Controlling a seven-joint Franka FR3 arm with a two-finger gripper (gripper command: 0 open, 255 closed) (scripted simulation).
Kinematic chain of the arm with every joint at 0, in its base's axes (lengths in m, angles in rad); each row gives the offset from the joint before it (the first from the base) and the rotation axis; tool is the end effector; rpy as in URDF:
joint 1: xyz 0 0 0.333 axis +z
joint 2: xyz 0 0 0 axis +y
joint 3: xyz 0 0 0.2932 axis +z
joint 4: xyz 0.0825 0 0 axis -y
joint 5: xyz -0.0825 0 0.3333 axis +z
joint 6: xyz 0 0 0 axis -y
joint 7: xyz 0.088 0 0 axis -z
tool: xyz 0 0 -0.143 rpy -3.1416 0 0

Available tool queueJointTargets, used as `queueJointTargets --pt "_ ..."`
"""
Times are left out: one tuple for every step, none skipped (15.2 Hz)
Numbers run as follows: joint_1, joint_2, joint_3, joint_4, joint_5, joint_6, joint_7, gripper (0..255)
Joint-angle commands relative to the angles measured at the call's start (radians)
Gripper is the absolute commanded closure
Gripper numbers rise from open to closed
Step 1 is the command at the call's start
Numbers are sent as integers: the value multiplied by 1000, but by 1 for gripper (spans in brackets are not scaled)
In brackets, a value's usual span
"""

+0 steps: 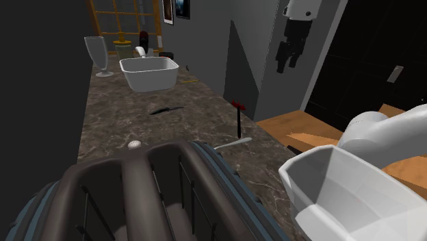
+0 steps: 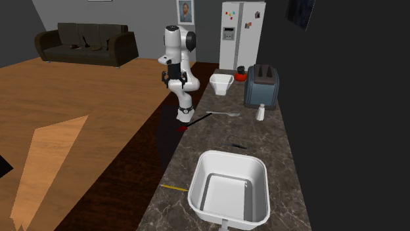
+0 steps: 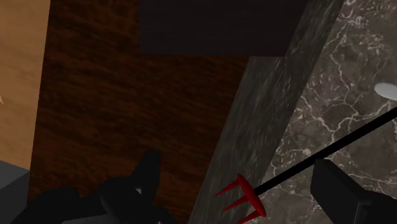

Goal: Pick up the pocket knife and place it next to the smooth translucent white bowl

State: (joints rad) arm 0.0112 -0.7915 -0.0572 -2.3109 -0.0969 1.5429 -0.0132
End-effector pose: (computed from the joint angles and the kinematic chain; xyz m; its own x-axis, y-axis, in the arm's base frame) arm 0.2687 -0.0310 0.5561 0.9996 -0.0195 0.0219 -0.0207 -0.9982 0.0564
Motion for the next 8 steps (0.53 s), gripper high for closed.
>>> queueJointTargets --pt "0 0 0 0 0 0 0 0" --pt "12 31 -7 5 0 29 -25 0" --pt "25 62 -14 11 0 57 -51 0" --pt "37 93 -21 18 1 84 -76 0" --pt "49 125 -27 27 3 110 -102 0" --pt "61 157 -32 36 5 136 -127 0" --pt "73 190 -38 47 8 160 -153 0" --pt "85 222 -42 59 12 183 -179 0"
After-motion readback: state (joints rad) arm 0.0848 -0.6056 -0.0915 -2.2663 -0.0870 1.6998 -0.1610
